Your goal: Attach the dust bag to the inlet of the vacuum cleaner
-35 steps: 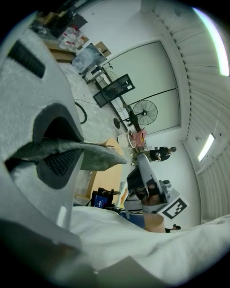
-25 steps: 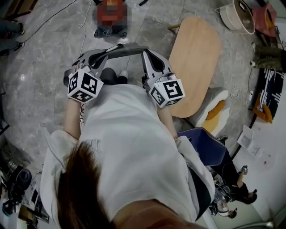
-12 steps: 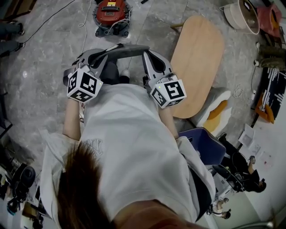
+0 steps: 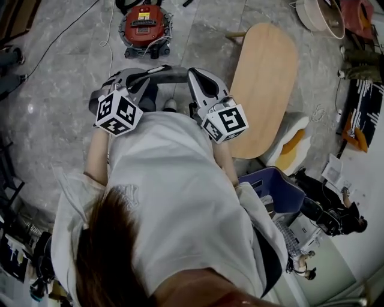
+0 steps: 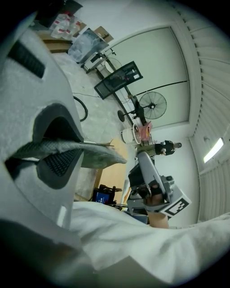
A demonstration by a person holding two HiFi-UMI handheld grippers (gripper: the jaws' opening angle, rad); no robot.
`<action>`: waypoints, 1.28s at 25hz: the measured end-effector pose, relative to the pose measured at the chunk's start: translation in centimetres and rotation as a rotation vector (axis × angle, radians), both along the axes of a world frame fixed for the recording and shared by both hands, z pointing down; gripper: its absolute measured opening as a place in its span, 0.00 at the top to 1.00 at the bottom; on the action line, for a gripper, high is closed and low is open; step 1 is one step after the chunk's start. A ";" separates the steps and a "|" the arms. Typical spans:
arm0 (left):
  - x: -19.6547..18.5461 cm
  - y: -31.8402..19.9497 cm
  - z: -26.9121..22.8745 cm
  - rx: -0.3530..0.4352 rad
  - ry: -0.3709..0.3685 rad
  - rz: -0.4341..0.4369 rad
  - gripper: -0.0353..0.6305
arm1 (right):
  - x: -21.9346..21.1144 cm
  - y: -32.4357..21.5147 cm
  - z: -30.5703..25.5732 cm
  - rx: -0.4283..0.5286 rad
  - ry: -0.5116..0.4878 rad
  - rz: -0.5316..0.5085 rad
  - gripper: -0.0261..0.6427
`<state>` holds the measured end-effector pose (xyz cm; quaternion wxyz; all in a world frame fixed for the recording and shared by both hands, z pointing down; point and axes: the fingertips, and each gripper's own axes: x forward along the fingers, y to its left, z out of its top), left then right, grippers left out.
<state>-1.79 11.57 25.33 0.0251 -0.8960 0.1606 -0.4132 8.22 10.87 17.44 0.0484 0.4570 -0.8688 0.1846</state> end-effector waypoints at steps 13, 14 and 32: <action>-3.0 -7.6 1.2 -0.052 0.058 0.111 0.89 | -6.6 -7.9 -0.9 -0.016 -0.148 -0.058 0.76; -3.3 -7.9 1.1 -0.049 0.061 0.113 0.89 | -7.0 -8.0 -0.4 -0.017 -0.074 -0.076 0.73; -5.3 -9.7 1.4 -0.033 0.008 0.199 0.89 | -11.2 -9.3 5.5 -0.042 0.640 -0.491 0.73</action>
